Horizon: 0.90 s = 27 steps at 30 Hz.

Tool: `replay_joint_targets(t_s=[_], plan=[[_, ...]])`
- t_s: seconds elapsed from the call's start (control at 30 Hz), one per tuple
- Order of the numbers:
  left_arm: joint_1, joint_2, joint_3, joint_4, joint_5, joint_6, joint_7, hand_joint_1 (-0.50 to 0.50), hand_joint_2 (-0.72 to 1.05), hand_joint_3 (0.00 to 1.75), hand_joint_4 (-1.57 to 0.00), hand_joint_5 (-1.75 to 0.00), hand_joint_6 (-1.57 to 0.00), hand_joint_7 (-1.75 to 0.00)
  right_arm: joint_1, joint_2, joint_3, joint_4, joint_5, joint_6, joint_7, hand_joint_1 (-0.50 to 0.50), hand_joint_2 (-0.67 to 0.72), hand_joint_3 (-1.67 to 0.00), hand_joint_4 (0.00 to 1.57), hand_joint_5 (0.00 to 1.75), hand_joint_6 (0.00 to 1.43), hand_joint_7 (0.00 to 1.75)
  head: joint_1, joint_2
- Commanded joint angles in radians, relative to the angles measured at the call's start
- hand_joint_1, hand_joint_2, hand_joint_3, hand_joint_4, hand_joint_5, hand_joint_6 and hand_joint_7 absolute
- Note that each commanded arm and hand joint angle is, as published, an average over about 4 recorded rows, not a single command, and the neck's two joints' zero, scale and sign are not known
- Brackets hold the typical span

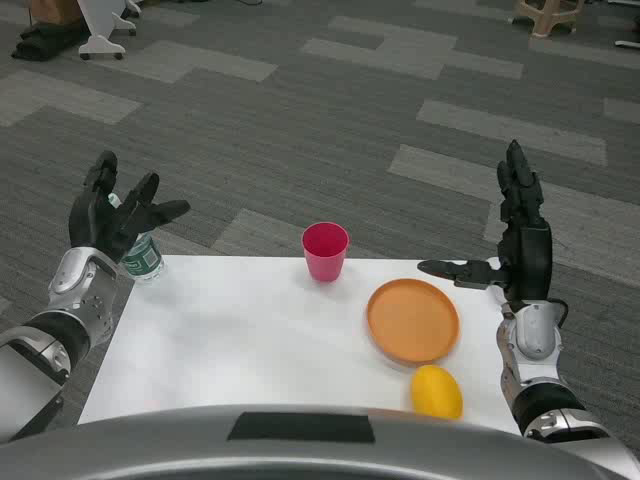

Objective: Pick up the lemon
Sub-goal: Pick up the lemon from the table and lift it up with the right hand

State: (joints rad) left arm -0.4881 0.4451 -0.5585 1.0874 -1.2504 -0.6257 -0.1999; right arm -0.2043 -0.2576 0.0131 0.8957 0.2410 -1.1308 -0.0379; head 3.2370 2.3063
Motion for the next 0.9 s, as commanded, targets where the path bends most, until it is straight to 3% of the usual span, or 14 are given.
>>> replay_joint_targets(t_s=[0.03,0.07,0.1,0.33,0.6,0.67,0.8,0.9], plan=[[0.013,-0.002,-0.018,0.0,-0.01,-0.003,0.004,0.5,0.99,0.09,0.0,0.0,0.0,0.0,-0.052,0.008,0.012,0.051,0.009,-0.004,-0.039,0.08,-0.2,-0.24,0.0,0.29,0.0,0.0,-0.012,0.21],[0.013,-0.002,-0.018,0.0,-0.01,-0.003,0.004,0.5,1.0,0.09,0.0,0.0,0.0,0.0,-0.052,0.008,0.012,0.051,0.009,-0.004,-0.039,0.07,-0.21,-0.24,0.0,0.29,0.0,0.0,-0.01,0.189],[0.014,-0.002,-0.017,0.0,-0.011,-0.003,0.004,0.5,1.0,0.09,0.0,0.0,0.0,0.0,-0.052,0.008,0.013,0.051,0.009,-0.004,-0.039,0.05,-0.24,-0.26,0.0,0.29,0.0,0.0,-0.007,0.126],[0.017,-0.002,-0.015,0.0,-0.015,-0.003,0.004,0.5,1.03,0.09,0.0,0.0,0.0,0.0,-0.052,0.008,0.014,0.052,0.01,-0.004,-0.039,0.0,-0.29,-0.32,0.0,0.29,0.0,0.0,-0.005,0.123],[0.017,-0.002,-0.017,0.0,-0.015,-0.003,0.004,0.5,1.0,0.09,0.0,0.0,0.0,0.0,-0.052,0.008,0.019,0.059,0.009,-0.001,-0.039,0.0,-0.29,-0.32,0.0,0.29,0.0,0.0,-0.09,-0.07],[0.017,-0.002,-0.017,0.0,-0.015,-0.003,0.004,0.5,1.0,0.09,0.0,0.0,0.0,0.0,-0.052,0.009,0.019,0.06,0.009,-0.001,-0.039,0.0,-0.29,-0.32,0.0,0.29,0.0,0.0,-0.102,-0.09],[0.017,-0.002,-0.017,0.0,-0.015,-0.003,0.004,0.5,1.0,0.09,0.0,0.0,0.0,0.0,-0.052,0.009,0.019,0.061,0.009,0.0,-0.039,0.0,-0.27,-0.32,0.0,0.29,0.0,0.0,-0.201,-0.257],[0.017,-0.002,-0.017,0.001,-0.015,-0.003,0.004,0.5,0.98,0.09,0.0,0.0,0.0,0.0,-0.052,0.01,0.019,0.062,0.009,0.0,-0.039,0.0,-0.27,-0.32,0.0,0.29,0.0,0.0,-0.195,-0.246]])
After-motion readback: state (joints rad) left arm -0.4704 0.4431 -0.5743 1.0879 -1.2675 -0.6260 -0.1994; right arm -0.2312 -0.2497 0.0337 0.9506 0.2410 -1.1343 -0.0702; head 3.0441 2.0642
